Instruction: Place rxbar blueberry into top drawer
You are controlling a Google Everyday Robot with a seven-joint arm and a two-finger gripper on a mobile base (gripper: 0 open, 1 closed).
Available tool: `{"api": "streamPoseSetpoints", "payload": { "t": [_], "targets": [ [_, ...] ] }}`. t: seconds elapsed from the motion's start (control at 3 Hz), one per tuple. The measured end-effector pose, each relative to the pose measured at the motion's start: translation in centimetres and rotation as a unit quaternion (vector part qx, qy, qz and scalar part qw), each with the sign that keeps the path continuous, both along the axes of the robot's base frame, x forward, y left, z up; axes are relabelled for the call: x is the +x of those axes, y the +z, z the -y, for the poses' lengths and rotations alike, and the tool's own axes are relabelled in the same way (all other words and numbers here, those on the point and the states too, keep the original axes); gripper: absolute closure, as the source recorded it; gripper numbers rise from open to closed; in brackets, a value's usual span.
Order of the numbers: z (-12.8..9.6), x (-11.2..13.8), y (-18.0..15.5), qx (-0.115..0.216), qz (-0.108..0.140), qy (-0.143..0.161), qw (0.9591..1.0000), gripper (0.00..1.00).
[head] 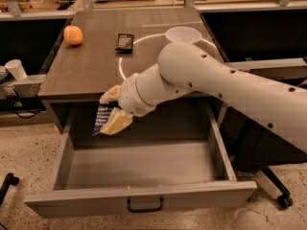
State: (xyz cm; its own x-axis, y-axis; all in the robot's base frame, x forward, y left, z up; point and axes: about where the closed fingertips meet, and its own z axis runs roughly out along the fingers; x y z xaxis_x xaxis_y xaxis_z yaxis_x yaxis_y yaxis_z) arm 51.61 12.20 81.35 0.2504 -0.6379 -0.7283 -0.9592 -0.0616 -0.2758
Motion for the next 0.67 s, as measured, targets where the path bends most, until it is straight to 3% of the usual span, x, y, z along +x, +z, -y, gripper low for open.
{"api": "streamPoseSetpoints", "payload": {
  "t": [0.33, 0.67],
  "targets": [
    [0.44, -1.16, -0.79, -0.017, -0.025, -0.021, 0.9993, 1.0],
    [0.43, -1.12, -0.77, -0.016, -0.025, -0.021, 0.9993, 1.0]
  ]
}}
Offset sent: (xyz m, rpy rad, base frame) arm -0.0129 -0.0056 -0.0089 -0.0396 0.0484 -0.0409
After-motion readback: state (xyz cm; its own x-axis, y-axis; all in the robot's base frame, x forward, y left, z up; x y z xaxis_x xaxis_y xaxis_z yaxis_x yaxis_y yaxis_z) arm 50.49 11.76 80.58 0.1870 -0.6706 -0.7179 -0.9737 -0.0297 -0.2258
